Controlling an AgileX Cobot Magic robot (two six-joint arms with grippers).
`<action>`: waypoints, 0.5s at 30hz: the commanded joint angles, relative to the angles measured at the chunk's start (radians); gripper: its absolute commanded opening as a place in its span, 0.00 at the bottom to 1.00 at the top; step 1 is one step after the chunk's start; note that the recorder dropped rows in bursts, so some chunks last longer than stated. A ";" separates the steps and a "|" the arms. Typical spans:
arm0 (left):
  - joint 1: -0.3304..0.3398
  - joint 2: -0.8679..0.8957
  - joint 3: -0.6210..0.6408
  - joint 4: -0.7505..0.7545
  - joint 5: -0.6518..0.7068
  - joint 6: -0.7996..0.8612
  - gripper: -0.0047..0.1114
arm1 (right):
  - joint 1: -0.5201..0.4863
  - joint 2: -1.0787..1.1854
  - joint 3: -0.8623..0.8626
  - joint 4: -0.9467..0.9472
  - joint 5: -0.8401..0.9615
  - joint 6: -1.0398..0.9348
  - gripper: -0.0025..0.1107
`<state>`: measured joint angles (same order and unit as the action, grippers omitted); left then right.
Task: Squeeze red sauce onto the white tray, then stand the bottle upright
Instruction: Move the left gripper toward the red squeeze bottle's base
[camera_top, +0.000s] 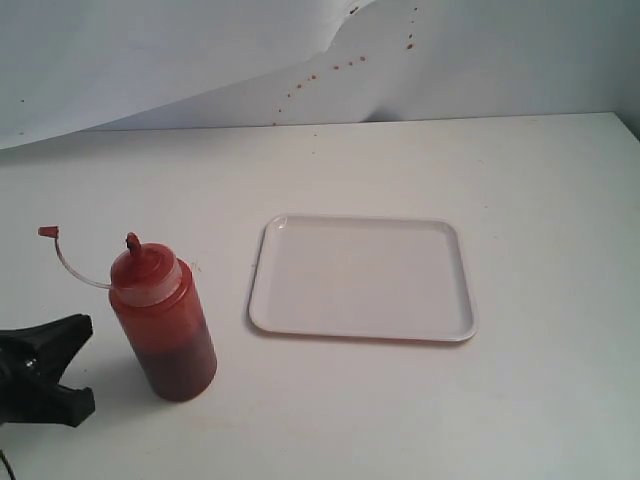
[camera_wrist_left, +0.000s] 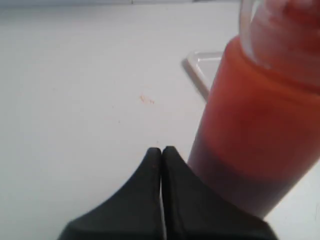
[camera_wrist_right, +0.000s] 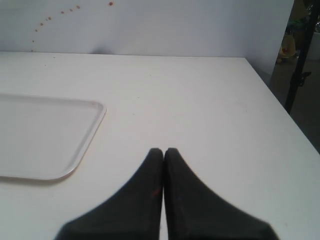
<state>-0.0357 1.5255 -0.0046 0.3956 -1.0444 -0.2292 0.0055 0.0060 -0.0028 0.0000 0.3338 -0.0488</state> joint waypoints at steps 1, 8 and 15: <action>0.002 0.022 0.005 0.019 0.040 0.006 0.04 | -0.006 -0.006 0.003 -0.006 -0.001 -0.001 0.02; 0.002 0.022 0.005 0.247 0.100 0.006 0.04 | -0.006 -0.006 0.003 -0.006 -0.001 -0.001 0.02; 0.002 0.022 0.005 0.400 0.103 0.004 0.20 | -0.006 -0.006 0.003 -0.006 -0.001 -0.001 0.02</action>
<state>-0.0357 1.5438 -0.0046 0.7643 -0.9254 -0.2261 0.0055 0.0060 -0.0028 0.0000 0.3338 -0.0488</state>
